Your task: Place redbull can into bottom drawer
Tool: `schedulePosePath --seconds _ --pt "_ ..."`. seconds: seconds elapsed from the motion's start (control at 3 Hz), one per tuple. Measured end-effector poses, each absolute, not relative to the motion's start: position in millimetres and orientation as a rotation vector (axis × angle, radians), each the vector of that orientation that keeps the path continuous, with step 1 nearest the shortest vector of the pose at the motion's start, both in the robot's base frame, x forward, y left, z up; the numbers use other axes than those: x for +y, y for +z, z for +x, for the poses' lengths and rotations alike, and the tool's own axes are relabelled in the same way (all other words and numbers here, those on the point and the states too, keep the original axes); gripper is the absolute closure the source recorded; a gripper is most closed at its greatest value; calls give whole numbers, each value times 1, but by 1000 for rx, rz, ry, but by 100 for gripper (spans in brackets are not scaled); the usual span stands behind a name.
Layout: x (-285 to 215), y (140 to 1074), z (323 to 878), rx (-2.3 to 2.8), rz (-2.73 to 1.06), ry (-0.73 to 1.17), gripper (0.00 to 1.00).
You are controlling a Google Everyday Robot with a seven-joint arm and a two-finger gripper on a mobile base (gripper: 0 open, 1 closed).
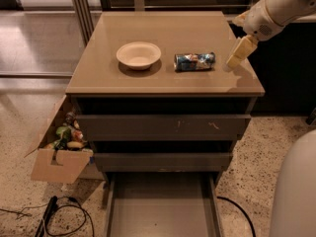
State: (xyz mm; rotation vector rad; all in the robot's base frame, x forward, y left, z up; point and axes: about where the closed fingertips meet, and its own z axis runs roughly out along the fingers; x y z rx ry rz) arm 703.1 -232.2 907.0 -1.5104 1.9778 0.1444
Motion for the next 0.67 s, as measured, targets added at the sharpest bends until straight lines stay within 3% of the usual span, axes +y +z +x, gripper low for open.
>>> schedulePosePath --seconds 0.67 --pt "-219 879 744 1969 -1553 189 0"
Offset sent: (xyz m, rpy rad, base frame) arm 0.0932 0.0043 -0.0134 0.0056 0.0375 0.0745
